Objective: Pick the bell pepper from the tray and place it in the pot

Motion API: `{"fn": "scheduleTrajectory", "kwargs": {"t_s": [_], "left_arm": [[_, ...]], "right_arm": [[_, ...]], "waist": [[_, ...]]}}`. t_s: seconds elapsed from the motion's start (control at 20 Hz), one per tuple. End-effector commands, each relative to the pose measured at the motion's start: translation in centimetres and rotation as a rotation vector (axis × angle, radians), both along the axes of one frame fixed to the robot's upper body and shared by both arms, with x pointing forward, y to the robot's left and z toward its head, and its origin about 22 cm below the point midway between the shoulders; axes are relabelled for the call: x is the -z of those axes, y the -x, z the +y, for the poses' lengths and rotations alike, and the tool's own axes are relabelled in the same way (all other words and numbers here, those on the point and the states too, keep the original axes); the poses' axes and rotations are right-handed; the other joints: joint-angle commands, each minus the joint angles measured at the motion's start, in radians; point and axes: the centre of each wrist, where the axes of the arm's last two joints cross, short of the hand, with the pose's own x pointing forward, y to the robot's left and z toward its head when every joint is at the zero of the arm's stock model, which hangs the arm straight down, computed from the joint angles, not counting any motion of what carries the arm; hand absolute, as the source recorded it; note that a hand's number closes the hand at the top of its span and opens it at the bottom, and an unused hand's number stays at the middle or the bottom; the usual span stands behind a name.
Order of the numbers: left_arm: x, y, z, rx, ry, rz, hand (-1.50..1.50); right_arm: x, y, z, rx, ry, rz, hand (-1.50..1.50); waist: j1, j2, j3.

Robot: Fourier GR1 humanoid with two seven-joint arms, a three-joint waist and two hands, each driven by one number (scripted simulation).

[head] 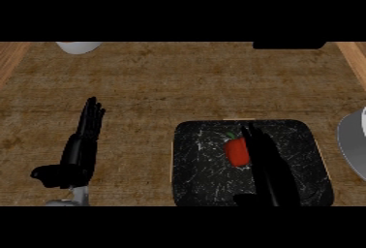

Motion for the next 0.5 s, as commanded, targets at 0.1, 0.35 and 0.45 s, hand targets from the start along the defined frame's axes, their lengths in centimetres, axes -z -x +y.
{"fn": "scheduleTrajectory", "kwargs": {"t_s": [0.1,0.35,0.45], "left_arm": [[1.4,1.0,-0.7,0.008,-0.010,-0.004,0.00],[1.6,-0.3,-0.4,0.008,-0.006,0.013,0.00],[0.3,-1.1,-0.1,0.001,-0.002,-0.001,0.00]], "right_arm": [[0.3,-2.0,-1.1,0.002,0.009,0.008,-1.50],[3.3,-2.7,1.5,-0.015,0.003,0.001,-1.50],[2.4,-2.7,-0.4,-0.017,0.089,-0.118,1.50]], "waist": [[0.001,0.002,0.001],[0.001,0.002,0.001],[-0.001,0.002,0.001]]}}
